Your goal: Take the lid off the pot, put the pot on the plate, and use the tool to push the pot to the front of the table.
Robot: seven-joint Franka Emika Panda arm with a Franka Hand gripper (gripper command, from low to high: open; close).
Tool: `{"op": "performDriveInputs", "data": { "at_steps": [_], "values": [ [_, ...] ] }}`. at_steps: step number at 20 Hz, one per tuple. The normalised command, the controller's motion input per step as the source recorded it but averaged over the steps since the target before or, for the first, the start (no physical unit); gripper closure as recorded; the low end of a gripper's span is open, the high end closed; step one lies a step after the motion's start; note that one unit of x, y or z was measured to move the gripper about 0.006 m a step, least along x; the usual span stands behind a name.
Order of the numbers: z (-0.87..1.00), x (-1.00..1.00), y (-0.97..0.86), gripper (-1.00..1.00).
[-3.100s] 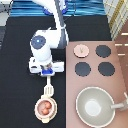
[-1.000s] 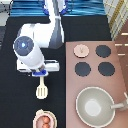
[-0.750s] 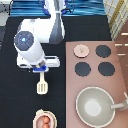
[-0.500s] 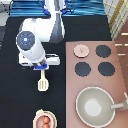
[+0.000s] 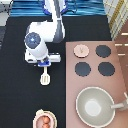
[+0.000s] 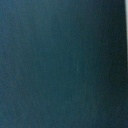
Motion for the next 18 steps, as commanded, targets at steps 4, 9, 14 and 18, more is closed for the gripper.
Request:
{"op": "performDriveInputs", "data": {
  "at_steps": [4,9,14,18],
  "values": [
    [1.00,-0.46,0.33,-1.00],
    [1.00,-0.44,0.29,-1.00],
    [0.99,-0.33,-0.02,-1.00],
    [1.00,-0.08,-0.23,-1.00]
  ]
}}
